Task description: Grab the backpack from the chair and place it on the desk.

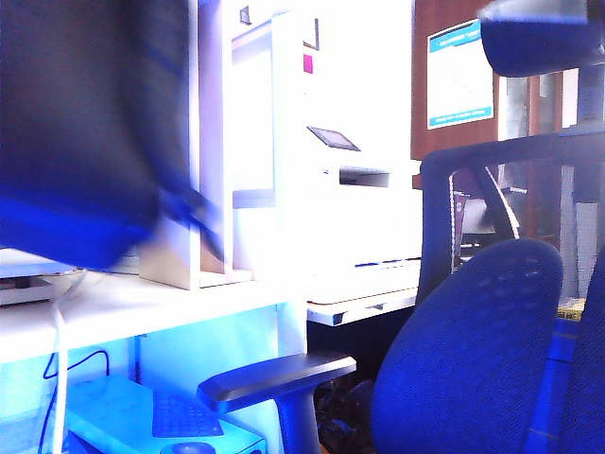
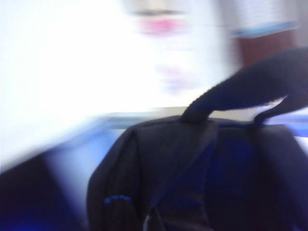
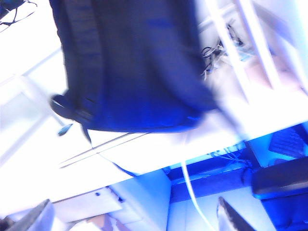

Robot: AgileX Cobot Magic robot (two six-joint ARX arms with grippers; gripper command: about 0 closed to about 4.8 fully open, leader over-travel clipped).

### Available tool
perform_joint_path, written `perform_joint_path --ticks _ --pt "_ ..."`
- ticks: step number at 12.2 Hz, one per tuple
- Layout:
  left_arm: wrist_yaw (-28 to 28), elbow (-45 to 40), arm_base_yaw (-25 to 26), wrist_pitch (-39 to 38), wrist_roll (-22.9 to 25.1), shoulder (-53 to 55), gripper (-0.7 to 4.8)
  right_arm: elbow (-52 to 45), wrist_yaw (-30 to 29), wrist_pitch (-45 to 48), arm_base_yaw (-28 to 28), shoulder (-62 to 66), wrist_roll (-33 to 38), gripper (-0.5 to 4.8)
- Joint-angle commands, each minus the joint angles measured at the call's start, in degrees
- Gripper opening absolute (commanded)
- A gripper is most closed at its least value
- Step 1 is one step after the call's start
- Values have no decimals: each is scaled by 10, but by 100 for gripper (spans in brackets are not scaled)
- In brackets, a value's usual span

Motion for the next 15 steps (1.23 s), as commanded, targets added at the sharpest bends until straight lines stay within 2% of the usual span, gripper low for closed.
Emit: perform_joint_path --ticks 1,2,3,6,7,9,10,13,14,15 --pt "-22 55 83 141 -47 8 -6 4 -1 7 7 -1 -3 431" --pt "-21 58 120 164 -89 28 -6 4 1 2 17 -1 -3 431" --pt "-21 58 139 165 -106 43 -6 4 2 2 16 -1 -3 431" --pt "-24 56 160 151 -105 101 -3 4 1 3 24 -2 -3 430" --pt "-38 56 163 126 -103 107 88 6 1 2 24 -2 -3 430" --pt "-103 56 163 96 -101 106 431 8 1 2 26 -2 -3 430" --pt "-133 56 163 96 -101 106 479 8 1 1 26 -2 -2 428" --pt "-176 57 172 102 -101 106 479 9 1 0 26 -2 -3 426" --pt "-208 57 175 105 -105 103 479 11 1 -6 26 -2 -3 425" --pt "-201 57 174 104 -112 101 479 11 1 -8 26 -2 -3 425"
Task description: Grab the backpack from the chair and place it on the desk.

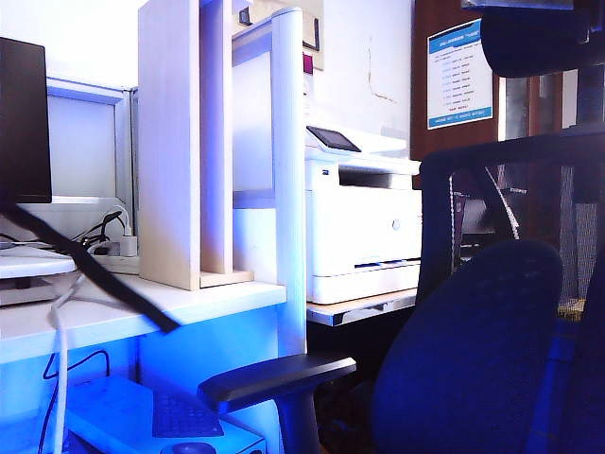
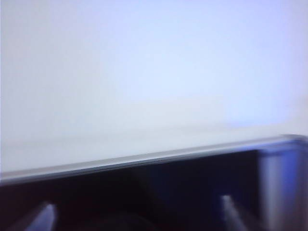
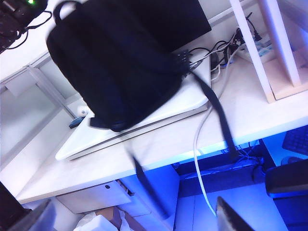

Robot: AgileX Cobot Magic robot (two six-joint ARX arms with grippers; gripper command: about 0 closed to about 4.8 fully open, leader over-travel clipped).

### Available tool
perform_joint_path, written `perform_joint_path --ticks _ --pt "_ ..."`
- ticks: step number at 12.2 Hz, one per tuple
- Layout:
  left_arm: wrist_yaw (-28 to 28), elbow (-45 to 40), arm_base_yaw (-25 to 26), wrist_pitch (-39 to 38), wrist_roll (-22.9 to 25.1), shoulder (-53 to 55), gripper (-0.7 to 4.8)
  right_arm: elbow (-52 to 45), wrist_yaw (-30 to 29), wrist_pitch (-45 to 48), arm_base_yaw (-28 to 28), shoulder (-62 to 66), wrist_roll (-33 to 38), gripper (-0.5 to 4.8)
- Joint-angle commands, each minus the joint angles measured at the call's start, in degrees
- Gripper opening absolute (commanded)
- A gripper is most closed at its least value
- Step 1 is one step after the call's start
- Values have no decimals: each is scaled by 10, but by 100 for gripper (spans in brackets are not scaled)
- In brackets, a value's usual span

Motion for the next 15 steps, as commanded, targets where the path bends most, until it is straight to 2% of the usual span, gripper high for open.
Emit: perform_joint_path --ticks 1,2,3,4,6,7,8,9,10,11,12,13,15 --pt "41 2 1 4 -58 -12 479 4 0 2 0 -2 -3 424" --pt "331 2 -1 23 -172 -26 479 5 0 2 0 -2 -4 420" --pt "412 2 -21 21 -187 -41 479 7 1 3 0 -2 -6 420" --pt "459 2 -103 -24 -119 -111 465 8 2 27 -1 -9 -6 418" --pt "449 2 -166 -85 -61 -156 465 9 17 31 -3 -17 -6 418" --pt "398 1 -263 -199 17 -200 465 17 31 32 -4 -25 -18 418" --pt "351 1 -327 -290 85 -228 458 26 31 31 -15 -31 -21 418" --pt "288 0 -415 -406 141 -263 433 37 23 28 -44 -48 -21 418" --pt "278 0 -445 -459 140 -283 394 37 23 19 -62 -64 -21 418" --pt "273 0 -451 -484 140 -293 392 37 23 8 -71 -74 -21 418" --pt "253 -6 -454 -516 137 -316 355 37 23 -18 -87 -92 -23 418" --pt "172 -128 -454 -514 89 -467 339 37 31 -86 -94 -158 -52 417" --pt "163 -198 -454 -513 59 -535 339 37 55 -109 -94 -184 -54 417"
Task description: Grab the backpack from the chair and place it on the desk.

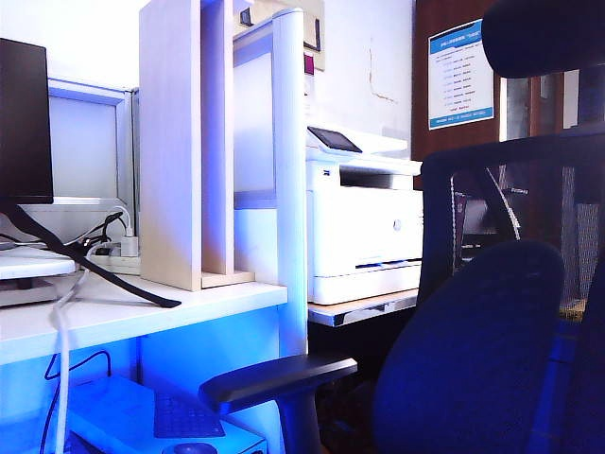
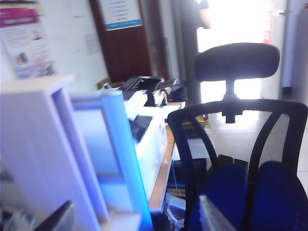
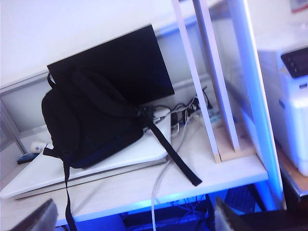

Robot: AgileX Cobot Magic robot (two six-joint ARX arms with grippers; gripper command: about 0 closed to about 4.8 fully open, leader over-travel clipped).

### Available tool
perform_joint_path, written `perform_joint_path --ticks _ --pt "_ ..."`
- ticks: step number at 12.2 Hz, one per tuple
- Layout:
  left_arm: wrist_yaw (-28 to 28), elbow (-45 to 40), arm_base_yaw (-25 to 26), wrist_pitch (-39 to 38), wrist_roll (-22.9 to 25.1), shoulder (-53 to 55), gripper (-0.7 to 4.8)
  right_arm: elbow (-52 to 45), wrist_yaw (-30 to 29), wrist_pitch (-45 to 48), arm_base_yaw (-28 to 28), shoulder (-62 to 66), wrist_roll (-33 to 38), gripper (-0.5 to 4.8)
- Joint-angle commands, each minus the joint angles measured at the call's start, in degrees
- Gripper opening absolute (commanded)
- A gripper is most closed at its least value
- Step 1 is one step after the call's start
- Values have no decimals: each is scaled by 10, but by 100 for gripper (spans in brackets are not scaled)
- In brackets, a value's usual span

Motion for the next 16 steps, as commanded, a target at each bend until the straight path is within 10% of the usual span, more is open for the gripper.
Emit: perform_joint_path --ticks 1,4,6,16 --pt "-42 -116 0 4 -53 -112 339 3 36 -42 0 -37 -19 417" --pt "-156 -455 0 23 -78 -380 274 2 213 -244 0 -137 -158 350" --pt "-200 -685 0 190 -99 -445 247 -13 267 -316 0 -158 -196 311" --pt "-254 -859 1 331 -184 -475 173 -189 331 -221 2 -279 -150 165"
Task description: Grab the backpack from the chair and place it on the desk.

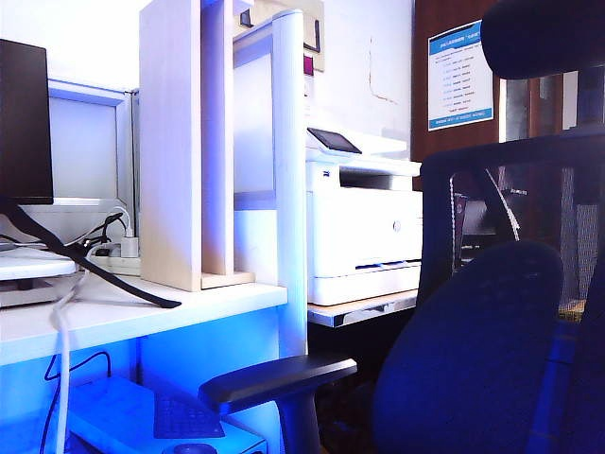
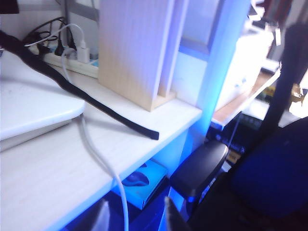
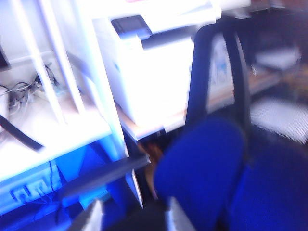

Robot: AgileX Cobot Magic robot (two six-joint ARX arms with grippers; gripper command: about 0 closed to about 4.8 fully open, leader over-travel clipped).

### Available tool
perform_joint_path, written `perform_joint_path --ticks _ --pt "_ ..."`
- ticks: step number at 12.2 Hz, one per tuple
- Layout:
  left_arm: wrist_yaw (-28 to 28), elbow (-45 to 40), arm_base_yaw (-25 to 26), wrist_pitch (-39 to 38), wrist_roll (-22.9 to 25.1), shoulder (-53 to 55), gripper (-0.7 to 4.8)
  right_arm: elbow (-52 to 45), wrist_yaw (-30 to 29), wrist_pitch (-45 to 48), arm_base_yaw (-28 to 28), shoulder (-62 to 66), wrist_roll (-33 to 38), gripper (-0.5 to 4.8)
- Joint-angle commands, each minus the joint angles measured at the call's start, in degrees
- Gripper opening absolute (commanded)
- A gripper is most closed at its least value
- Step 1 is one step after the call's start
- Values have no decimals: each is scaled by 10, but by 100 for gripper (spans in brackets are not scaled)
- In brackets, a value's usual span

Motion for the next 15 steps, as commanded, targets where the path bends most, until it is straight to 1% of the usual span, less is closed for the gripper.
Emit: perform_joint_path --ticks 1,2,3,4,5,6,7,9,10,15 --pt "-4 -22 1 34 0 0 173 -27 3 16 1 -2 0 141" --pt "-19 -36 1 47 20 0 172 -50 2 39 1 -2 -2 84" --pt "-27 -46 1 53 37 0 132 -68 2 51 1 -2 -2 61" --pt "-31 -61 1 68 58 0 62 -90 2 58 1 -2 -2 47" --pt "-30 -68 1 70 60 0 38 -104 2 60 1 -2 -2 47" --pt "-30 -76 1 70 61 0 -3 -117 2 60 1 -2 -2 41" --pt "-31 -90 1 71 62 0 -6 -137 1 64 1 -2 -9 -8" --pt "-33 -94 1 60 62 0 -6 -152 0 63 1 -2 -17 -7" --pt "-47 -94 1 59 61 0 -6 -154 0 63 1 -2 -17 -7" --pt "-42 -94 0 49 57 0 -5 -154 2 50 0 -2 -17 -5"
